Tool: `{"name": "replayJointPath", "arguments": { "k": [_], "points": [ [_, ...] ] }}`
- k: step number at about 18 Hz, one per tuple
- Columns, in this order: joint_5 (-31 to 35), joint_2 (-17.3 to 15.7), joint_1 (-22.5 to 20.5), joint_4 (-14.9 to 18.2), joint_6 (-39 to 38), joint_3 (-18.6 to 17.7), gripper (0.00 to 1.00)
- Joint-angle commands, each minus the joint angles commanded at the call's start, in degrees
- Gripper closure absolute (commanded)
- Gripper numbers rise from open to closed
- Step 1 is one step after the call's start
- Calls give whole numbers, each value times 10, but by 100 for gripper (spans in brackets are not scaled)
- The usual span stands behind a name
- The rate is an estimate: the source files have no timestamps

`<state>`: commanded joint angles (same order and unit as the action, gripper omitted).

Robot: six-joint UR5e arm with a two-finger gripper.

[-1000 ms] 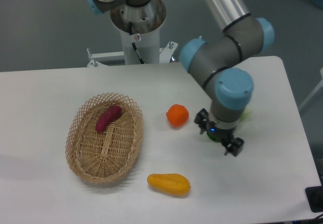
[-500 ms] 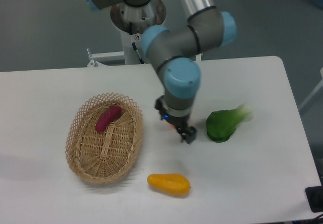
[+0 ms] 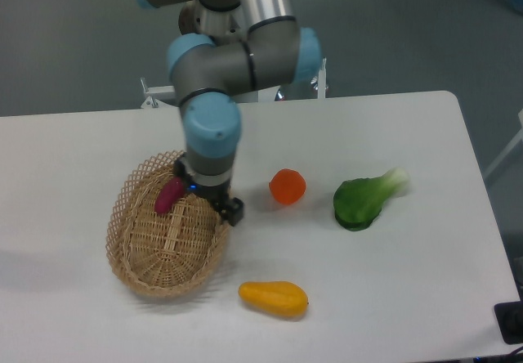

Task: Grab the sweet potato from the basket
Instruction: 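Move the gripper over the wicker basket above the purple sweet potato, then lower the gripper onto the sweet potato and close on it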

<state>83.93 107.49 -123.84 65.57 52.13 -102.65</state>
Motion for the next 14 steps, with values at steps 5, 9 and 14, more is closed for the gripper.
{"name": "replayJointPath", "arguments": {
  "k": [5,9,14],
  "points": [
    [-1,3,11,-1,-36,-21,0],
    [0,8,22,-3,-73,-25,0],
    [1,14,29,-41,-108,-50,0]
  ]
}}
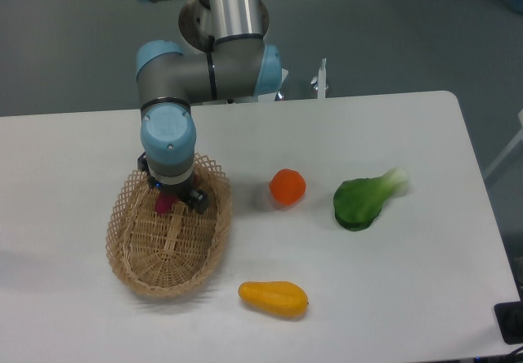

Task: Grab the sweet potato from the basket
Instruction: 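Lower the gripper onto the sweet potato and close on it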

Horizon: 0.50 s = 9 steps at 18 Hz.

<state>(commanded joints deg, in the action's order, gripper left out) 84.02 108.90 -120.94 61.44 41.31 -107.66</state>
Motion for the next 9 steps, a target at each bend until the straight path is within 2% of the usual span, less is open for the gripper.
{"name": "replayJointPath", "arguments": {
  "k": [2,9],
  "points": [
    [0,0,5,-12,-6,-10,0],
    [4,7,7,-14,-19,-11,0]
  ]
}}
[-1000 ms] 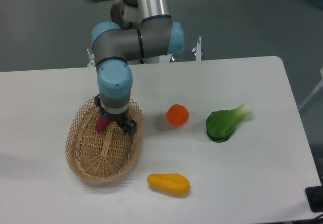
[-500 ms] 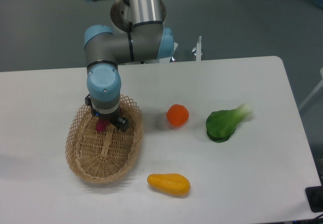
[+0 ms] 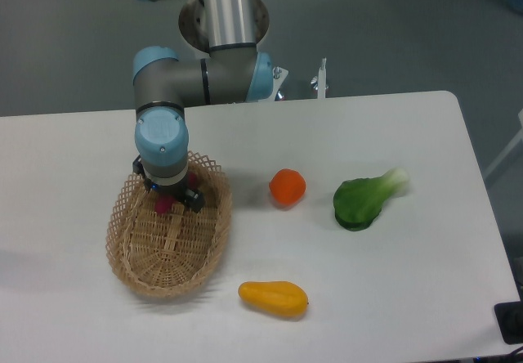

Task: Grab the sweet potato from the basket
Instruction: 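Lower the gripper onto the sweet potato and close on it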

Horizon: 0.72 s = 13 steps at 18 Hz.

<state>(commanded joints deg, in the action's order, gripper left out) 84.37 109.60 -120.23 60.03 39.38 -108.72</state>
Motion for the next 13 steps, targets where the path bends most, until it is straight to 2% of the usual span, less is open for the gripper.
{"name": "replayJointPath", "arguments": {
  "k": [6,8,10,13],
  "points": [
    [1,10,1,-7,0,1,0],
    [1,11,1,-7,0,1,15],
    [1,13,1,-7,-3,2,36],
    [2,11,1,-6,-4,5,61]
  ]
}}
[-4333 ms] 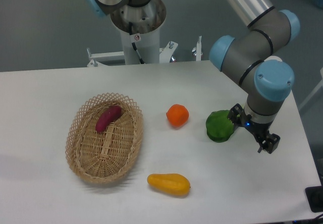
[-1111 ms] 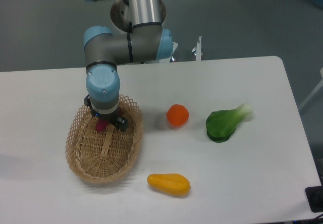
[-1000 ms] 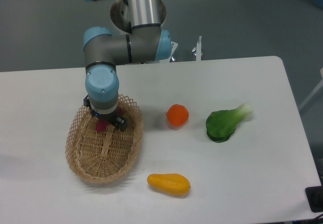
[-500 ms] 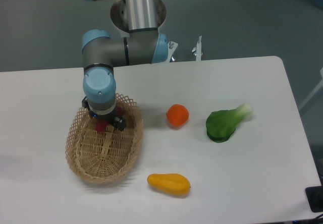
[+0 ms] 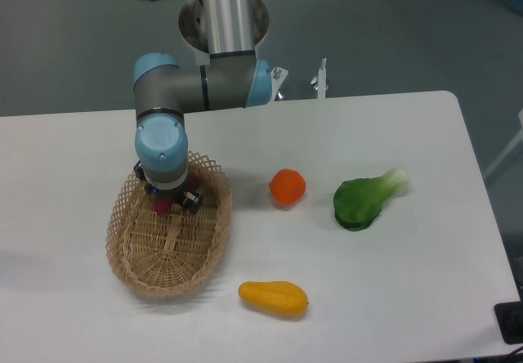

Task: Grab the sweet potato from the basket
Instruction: 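Lower the gripper onto the sweet potato and close on it, then lift the sweet potato out of the basket and carry it toward the bok choy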

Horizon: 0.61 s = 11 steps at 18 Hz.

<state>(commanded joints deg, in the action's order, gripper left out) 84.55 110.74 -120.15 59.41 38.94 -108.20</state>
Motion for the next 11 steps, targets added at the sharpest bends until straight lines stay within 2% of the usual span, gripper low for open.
{"name": "replayJointPath", "arguments": {
  "k": [4,7,11],
  "points": [
    [19,-4,0,1,0,8,76],
    [25,-8,-2,3,2,11,78],
    [24,-17,-17,11,2,47,78]
  ]
}}
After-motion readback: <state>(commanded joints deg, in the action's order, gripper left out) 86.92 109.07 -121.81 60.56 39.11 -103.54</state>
